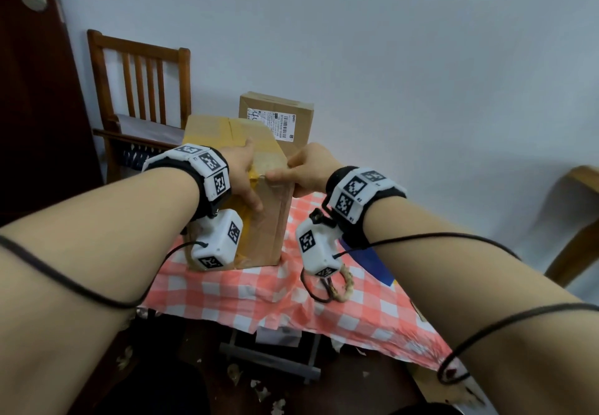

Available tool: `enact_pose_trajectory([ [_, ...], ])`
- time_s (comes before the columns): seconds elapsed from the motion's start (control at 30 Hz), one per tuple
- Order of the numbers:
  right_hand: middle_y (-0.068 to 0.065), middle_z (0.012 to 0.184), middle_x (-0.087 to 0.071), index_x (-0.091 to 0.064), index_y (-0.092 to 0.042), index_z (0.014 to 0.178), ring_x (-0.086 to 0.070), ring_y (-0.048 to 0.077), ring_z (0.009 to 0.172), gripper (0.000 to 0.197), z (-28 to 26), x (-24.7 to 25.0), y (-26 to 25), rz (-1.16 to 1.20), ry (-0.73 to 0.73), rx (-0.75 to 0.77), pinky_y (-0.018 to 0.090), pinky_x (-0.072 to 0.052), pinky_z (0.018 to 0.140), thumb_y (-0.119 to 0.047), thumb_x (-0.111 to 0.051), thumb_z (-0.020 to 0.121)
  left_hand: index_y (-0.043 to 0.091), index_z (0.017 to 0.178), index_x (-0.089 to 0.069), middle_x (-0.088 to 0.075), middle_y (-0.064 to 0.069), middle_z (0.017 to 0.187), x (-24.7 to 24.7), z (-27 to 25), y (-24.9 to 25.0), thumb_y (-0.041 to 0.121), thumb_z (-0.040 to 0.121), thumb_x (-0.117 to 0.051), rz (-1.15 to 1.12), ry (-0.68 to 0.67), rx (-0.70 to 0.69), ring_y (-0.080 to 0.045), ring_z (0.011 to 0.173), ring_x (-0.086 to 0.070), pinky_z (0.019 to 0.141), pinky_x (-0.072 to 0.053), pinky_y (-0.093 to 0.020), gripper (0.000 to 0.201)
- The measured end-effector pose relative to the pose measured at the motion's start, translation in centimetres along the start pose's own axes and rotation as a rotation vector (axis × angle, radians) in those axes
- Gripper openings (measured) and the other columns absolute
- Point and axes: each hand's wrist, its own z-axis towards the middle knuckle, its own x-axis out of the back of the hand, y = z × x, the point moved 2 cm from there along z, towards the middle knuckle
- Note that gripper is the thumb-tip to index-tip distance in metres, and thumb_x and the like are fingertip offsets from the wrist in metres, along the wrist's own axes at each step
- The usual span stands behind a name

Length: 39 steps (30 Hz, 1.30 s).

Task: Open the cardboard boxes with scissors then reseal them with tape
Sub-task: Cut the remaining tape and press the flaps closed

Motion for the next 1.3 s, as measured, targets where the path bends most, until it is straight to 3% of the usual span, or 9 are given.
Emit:
enact_pose_trajectory([
  [0.1, 0.025, 0.109, -0.067, -0.068, 0.008, 0.104, -0.067, 0.029, 0.086, 0.03, -0.7, 1.4, 0.1, 0.092, -0.025, -0.01, 0.043, -0.055, 0.088, -0.013, -0.073, 0.082, 0.011, 0.151, 0.014, -0.04, -0.013, 0.147, -0.1, 0.0, 0.1, 0.05, 0.056, -0.087, -0.01, 0.002, 0.003, -0.032, 0.126, -0.046, 0.101, -0.044, -0.041, 0.143],
  [0.2, 0.009, 0.111, -0.069, -0.07, -0.007, 0.111, -0.063, 0.022, 0.103, 0.029, -2.1, 1.6, -1.5, -0.22, 0.121, 0.158, 0.034, -0.05, 0.096, -0.006, -0.056, 0.086, 0.01, 0.151, 0.013, -0.041, -0.013, 0.146, 0.1, 0.0, 0.2, 0.048, 0.058, -0.087, -0.03, -0.001, -0.007, -0.031, 0.126, -0.047, 0.1, -0.045, -0.041, 0.142],
  [0.33, 0.009, 0.131, -0.054, -0.052, -0.008, 0.126, -0.051, 0.027, 0.118, 0.046, -3.7, -1.6, -2.8, -0.64, -0.134, 0.302, 0.034, -0.046, 0.093, -0.013, -0.054, 0.08, 0.007, 0.149, 0.017, -0.047, -0.014, 0.141, 0.1, -0.4, 0.2, 0.048, 0.06, -0.086, -0.014, 0.0, -0.018, -0.031, 0.122, -0.05, 0.099, -0.045, -0.041, 0.142],
  [0.43, 0.006, 0.115, -0.054, -0.048, -0.01, 0.114, -0.054, 0.023, 0.101, 0.039, -2.2, -2.3, -3.6, -0.798, -0.125, 0.294, 0.026, -0.042, 0.067, -0.022, -0.062, 0.08, 0.006, 0.148, 0.022, -0.047, -0.016, 0.14, 0.2, -0.6, 0.5, 0.042, 0.066, -0.084, -0.027, -0.021, -0.033, -0.031, 0.121, -0.051, 0.099, -0.046, -0.04, 0.138],
  [0.73, 0.01, 0.11, -0.061, -0.059, -0.004, 0.113, -0.059, 0.022, 0.089, 0.042, 1.1, -3.4, -5.0, -0.757, -0.13, 0.183, 0.03, -0.052, 0.072, -0.016, -0.07, 0.074, 0.009, 0.147, 0.026, -0.048, -0.017, 0.14, 0.3, -0.7, 0.7, 0.03, 0.08, -0.076, -0.047, -0.029, 0.005, -0.031, 0.118, -0.053, 0.094, -0.049, -0.039, 0.123],
  [0.9, 0.004, 0.094, -0.061, -0.061, -0.009, 0.111, -0.056, 0.02, 0.084, 0.034, -1.8, -2.4, -4.8, -0.761, -0.134, 0.301, 0.025, -0.042, 0.063, -0.016, -0.067, 0.078, 0.007, 0.148, 0.024, -0.04, -0.017, 0.147, 0.5, -1.2, 1.2, 0.027, 0.074, -0.082, -0.132, -0.045, 0.026, -0.031, 0.127, -0.046, 0.096, -0.043, -0.036, 0.13],
  [1.0, 0.004, 0.09, -0.063, -0.065, -0.009, 0.101, -0.06, 0.019, 0.08, 0.024, -3.5, -2.7, -4.4, -0.802, -0.08, 0.343, 0.021, -0.042, 0.052, -0.017, -0.062, 0.078, 0.009, 0.149, 0.022, -0.03, -0.02, 0.151, 0.3, -1.2, 1.4, 0.024, 0.086, -0.07, -0.152, -0.049, 0.031, -0.033, 0.129, -0.043, 0.099, -0.041, -0.038, 0.112],
  [1.13, 0.005, 0.108, -0.063, -0.063, -0.01, 0.111, -0.06, 0.021, 0.097, 0.029, -3.5, -3.7, -4.7, -0.864, -0.056, 0.376, 0.025, -0.048, 0.072, -0.02, -0.06, 0.084, 0.008, 0.149, 0.017, -0.025, -0.019, 0.154, 0.2, -0.9, 0.8, 0.028, 0.087, -0.069, -0.125, -0.039, 0.031, -0.032, 0.134, -0.039, 0.108, -0.037, -0.039, 0.108],
  [1.3, 0.008, 0.111, -0.064, -0.06, -0.008, 0.117, -0.061, 0.025, 0.104, 0.04, -0.6, -3.7, -5.3, -0.802, -0.144, 0.2, 0.034, -0.05, 0.086, -0.025, -0.069, 0.081, 0.007, 0.149, 0.021, -0.024, -0.017, 0.155, 0.4, -1.0, 0.9, 0.027, 0.089, -0.066, -0.167, -0.05, 0.038, -0.03, 0.136, -0.037, 0.107, -0.035, -0.037, 0.106],
])
